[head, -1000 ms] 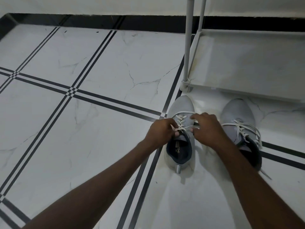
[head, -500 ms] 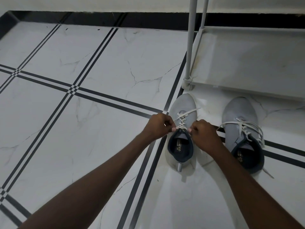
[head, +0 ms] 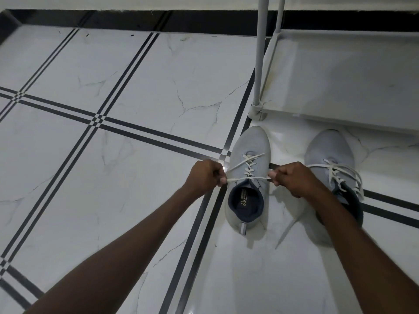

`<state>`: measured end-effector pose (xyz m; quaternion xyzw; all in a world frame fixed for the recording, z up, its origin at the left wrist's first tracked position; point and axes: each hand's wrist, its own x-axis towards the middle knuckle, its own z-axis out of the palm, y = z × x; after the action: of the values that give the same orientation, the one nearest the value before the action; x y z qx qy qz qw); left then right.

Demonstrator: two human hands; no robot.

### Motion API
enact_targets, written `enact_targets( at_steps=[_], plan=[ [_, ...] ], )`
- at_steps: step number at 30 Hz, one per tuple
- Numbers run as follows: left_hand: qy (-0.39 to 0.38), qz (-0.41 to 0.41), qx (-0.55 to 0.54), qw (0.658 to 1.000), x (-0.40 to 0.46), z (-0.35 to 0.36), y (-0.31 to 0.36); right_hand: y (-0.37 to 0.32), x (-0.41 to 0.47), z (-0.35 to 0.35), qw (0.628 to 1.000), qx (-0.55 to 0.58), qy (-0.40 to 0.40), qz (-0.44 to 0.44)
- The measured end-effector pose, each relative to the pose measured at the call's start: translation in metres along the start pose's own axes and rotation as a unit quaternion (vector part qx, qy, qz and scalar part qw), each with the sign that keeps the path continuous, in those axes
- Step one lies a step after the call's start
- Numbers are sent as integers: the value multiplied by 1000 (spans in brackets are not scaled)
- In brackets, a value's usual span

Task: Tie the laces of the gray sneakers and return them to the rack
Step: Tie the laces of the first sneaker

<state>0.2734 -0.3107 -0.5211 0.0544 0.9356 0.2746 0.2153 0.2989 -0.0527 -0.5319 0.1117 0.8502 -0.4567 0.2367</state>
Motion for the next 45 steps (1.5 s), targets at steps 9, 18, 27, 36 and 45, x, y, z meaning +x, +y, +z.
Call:
enact_targets(
  at_steps=[9,18,27,36,45],
  plan=[
    [-43,-47,-20,998,-6,2,-30,12,7,18,980,-174,88,-27],
    [-125,-71,-349,926,-13,-57,-1,-30,-9,-14,973,228,22,24],
    [-94,-105,-535,833,11,-15,46,-51,-15,4,955,284,-59,-58],
    [-142,-81,-508,846,19,2,49,-63,-19,23,988,93,-4,-124],
    [-128,-123,-556,812,15,9,40,-59,-6,28,985,86,60,-137]
  ],
)
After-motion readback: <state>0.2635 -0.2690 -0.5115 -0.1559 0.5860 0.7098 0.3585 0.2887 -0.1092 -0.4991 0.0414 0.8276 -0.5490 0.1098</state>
